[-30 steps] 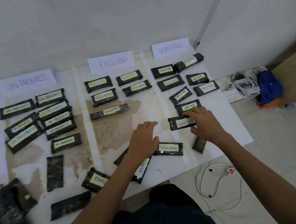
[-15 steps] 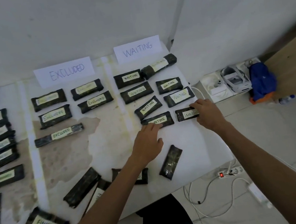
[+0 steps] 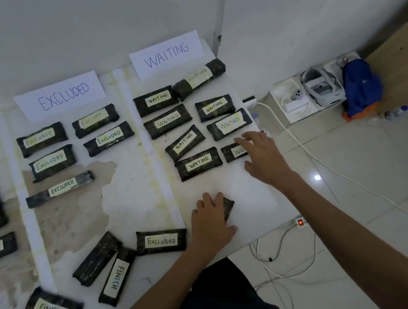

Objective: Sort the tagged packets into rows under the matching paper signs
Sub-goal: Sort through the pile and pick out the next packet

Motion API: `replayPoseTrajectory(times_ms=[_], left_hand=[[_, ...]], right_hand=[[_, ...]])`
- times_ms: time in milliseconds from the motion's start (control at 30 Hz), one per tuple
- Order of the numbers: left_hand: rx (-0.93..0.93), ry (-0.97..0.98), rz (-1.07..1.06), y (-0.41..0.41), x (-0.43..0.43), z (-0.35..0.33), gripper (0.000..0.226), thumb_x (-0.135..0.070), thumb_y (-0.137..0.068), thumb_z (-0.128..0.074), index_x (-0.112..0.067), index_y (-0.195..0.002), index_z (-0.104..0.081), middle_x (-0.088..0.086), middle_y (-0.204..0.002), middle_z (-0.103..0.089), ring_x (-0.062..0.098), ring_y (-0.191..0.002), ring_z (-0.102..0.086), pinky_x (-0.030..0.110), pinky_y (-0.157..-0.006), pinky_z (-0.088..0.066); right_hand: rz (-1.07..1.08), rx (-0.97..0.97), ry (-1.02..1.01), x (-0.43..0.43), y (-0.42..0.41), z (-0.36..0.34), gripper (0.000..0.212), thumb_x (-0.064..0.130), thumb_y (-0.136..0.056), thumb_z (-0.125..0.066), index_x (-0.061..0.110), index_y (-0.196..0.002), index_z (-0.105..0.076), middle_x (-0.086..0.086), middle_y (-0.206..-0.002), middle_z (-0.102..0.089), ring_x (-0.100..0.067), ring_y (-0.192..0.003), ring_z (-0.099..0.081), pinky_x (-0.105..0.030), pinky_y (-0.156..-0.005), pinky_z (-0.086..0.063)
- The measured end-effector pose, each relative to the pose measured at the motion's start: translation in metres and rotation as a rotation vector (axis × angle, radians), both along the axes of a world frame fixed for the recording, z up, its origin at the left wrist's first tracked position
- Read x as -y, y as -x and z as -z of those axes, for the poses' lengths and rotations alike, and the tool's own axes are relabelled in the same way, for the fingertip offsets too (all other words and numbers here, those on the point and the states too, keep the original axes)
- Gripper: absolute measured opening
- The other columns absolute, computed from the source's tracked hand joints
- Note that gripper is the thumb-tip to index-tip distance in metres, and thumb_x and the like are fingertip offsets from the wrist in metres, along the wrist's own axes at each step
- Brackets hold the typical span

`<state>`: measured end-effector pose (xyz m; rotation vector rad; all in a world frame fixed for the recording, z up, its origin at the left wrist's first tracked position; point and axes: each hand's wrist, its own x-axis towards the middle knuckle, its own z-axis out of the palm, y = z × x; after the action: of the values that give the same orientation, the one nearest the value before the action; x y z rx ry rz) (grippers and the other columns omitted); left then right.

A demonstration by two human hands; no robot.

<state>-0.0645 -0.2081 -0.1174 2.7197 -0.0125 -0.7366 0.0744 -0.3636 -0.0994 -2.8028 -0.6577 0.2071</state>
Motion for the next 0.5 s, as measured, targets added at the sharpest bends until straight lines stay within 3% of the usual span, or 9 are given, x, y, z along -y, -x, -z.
replayPoseTrajectory(times_ms=[67,133,233,333,500], left_hand=[[0.008,0.011,-0.005,0.005,0.004,0.002,0.075,-0.040,-0.074,-0.063,-0.016,-0.135,-0.027,0.010,-0.120,-0.036,0.028,-0.101,-0.044,0.036,-0.075,-0.045],[0.026,0.157,-0.059,0.001,0.003,0.001,0.066,-0.025,-0.076,-0.058,-0.015,-0.136,-0.031,0.010,-0.120,-0.041,0.027,-0.102,-0.046,0.033,-0.074,-0.046],[-0.180,0.625,-0.374,-0.018,-0.008,-0.015,0.049,-0.011,-0.085,-0.052,-0.014,-0.132,-0.041,0.006,-0.112,-0.056,0.023,-0.095,-0.057,0.027,-0.073,-0.049],[-0.431,0.959,-0.655,-0.030,-0.017,-0.038,0.033,-0.002,-0.089,-0.042,-0.015,-0.119,-0.049,0.005,-0.100,-0.067,0.020,-0.083,-0.065,0.032,-0.073,-0.053],[-0.518,1.119,-0.804,-0.036,-0.030,-0.051,0.033,0.003,-0.089,-0.032,-0.011,-0.107,-0.056,0.016,-0.090,-0.065,0.026,-0.080,-0.066,0.036,-0.073,-0.054]], right_hand=[[0.005,-0.033,-0.046,-0.003,0.017,0.000,0.061,0.004,-0.070,-0.071,0.010,-0.128,-0.053,-0.017,-0.125,-0.054,-0.034,-0.114,-0.049,-0.047,-0.094,-0.042],[0.028,-0.091,-0.106,-0.002,0.032,0.002,0.056,0.008,-0.074,-0.069,0.012,-0.127,-0.053,-0.014,-0.125,-0.053,-0.032,-0.114,-0.047,-0.044,-0.094,-0.042],[0.116,-0.228,-0.256,0.001,0.048,-0.002,0.045,0.012,-0.081,-0.065,0.015,-0.125,-0.056,-0.007,-0.123,-0.056,-0.024,-0.111,-0.051,-0.037,-0.096,-0.042],[0.170,-0.316,-0.368,0.001,0.061,-0.013,0.039,0.010,-0.083,-0.065,0.018,-0.120,-0.059,-0.002,-0.114,-0.061,-0.015,-0.096,-0.058,-0.030,-0.086,-0.050],[0.145,-0.387,-0.417,-0.006,0.074,-0.020,0.043,0.006,-0.082,-0.066,0.021,-0.122,-0.057,0.000,-0.115,-0.060,-0.010,-0.089,-0.058,-0.018,-0.077,-0.047]])
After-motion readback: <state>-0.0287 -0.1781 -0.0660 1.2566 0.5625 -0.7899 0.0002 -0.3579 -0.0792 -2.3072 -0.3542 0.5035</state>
